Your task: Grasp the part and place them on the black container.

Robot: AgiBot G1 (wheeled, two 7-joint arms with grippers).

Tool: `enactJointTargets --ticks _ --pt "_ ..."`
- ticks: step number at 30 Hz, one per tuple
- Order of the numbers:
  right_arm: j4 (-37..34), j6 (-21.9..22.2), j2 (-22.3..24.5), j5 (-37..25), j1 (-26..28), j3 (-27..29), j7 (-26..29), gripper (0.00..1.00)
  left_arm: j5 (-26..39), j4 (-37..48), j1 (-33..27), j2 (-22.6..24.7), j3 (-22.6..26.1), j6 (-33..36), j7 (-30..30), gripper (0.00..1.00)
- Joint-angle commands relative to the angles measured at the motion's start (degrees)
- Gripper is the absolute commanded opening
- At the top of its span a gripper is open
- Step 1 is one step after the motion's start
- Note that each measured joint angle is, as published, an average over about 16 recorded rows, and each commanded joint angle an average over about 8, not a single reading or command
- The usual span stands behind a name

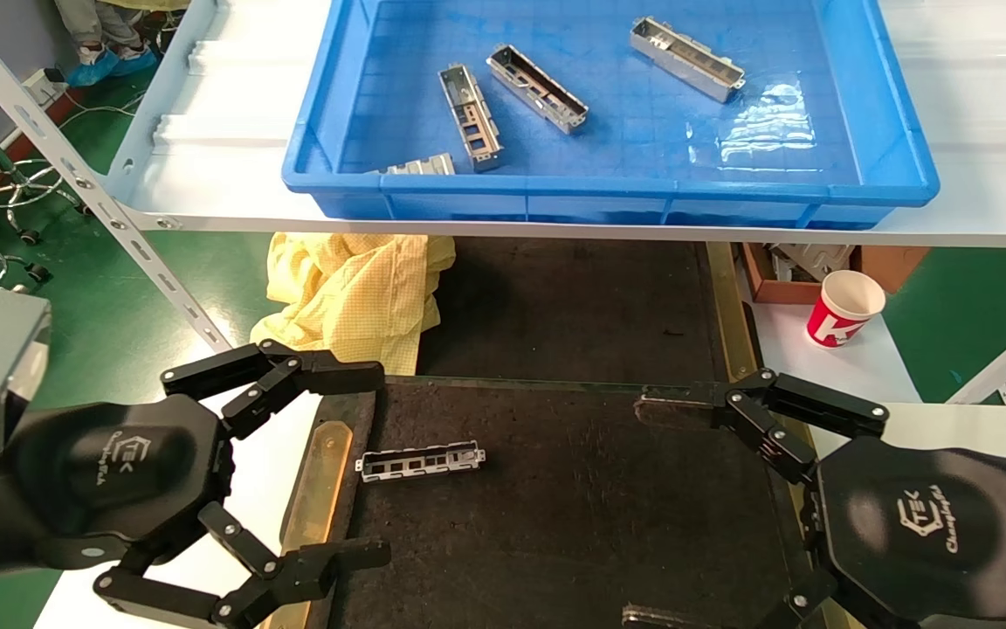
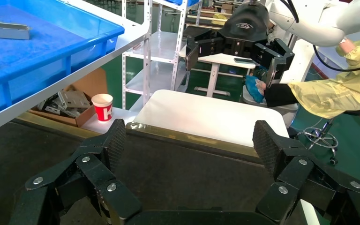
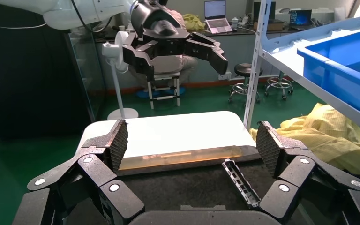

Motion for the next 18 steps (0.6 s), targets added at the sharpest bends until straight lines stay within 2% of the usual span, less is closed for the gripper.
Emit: enactJointTargets --ticks 1,18 --pt "1.37 0.02 0.71 0.00 -0.52 0.80 0.63 1.00 -0.01 0.01 0.01 0.00 0.00 -0.01 0.00 1.00" --pt "-0.15 0.04 -0.08 -0.01 0.05 -0.08 0.03 1.00 -0.01 0.01 0.00 0.00 0.00 -0.01 0.00 1.00"
